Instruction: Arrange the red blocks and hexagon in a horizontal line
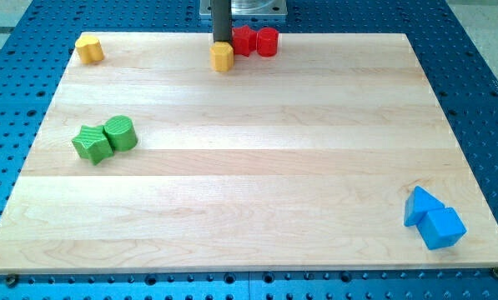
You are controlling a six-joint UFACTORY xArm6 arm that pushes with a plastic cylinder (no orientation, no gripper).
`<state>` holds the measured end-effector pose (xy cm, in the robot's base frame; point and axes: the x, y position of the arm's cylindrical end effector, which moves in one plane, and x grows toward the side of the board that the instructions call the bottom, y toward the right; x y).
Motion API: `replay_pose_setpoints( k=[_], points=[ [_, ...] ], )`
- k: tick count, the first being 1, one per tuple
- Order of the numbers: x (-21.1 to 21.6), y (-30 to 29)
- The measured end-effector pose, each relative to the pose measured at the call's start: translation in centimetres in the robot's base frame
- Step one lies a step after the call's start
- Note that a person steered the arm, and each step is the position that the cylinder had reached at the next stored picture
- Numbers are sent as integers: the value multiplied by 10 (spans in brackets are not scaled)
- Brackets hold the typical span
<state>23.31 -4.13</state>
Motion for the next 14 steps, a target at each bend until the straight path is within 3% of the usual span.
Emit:
replay_pose_setpoints(
  k=[1,2,6,7,11,12,14],
  points=[
    [-19,-32],
    [-41,-7],
    [-7,100],
    [8,101],
    [-32,42],
    [-15,20],
    [4,59]
  ],
)
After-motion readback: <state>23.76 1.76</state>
